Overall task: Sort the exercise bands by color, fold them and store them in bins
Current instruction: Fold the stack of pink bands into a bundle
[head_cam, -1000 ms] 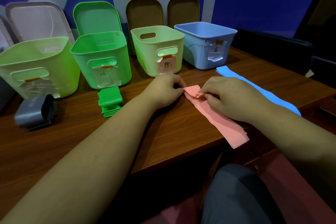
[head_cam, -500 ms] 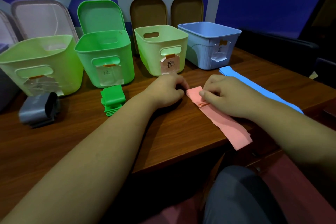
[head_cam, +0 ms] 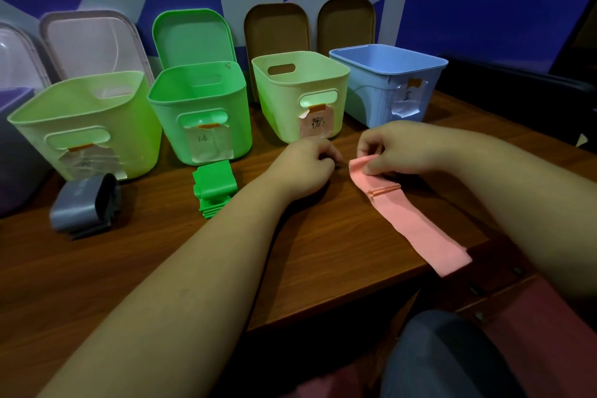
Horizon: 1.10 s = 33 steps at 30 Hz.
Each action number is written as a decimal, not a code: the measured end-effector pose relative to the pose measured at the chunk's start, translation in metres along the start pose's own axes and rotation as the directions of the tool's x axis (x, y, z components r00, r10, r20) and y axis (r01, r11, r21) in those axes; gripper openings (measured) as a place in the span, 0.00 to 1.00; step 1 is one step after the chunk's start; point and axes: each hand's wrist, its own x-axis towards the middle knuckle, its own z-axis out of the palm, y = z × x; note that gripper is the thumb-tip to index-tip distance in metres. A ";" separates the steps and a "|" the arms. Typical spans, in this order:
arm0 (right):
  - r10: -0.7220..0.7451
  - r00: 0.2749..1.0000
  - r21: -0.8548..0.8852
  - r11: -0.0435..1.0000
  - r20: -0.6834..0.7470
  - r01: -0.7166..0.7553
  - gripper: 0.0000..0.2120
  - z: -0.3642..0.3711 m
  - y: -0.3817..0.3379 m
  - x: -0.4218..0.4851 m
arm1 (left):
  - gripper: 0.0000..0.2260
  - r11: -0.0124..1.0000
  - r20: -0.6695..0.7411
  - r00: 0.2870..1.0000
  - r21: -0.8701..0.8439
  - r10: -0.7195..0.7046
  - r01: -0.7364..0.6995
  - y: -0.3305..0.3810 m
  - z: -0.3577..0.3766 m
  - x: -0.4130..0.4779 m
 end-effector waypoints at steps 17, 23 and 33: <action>-0.077 0.900 0.155 0.975 -0.430 0.158 0.07 0.019 -0.013 0.012 | 0.18 0.988 -0.090 0.996 -0.155 -0.028 0.014 -0.007 0.009 0.009; -0.109 0.898 0.105 0.980 -0.426 0.169 0.10 0.027 0.002 -0.031 | 0.14 0.994 -0.017 0.998 -0.085 0.065 -0.066 -0.005 0.005 0.001; -0.156 0.935 0.050 0.982 -0.318 0.181 0.14 0.053 0.012 -0.078 | 0.15 0.986 0.087 0.983 0.029 0.162 -0.165 -0.004 -0.001 -0.003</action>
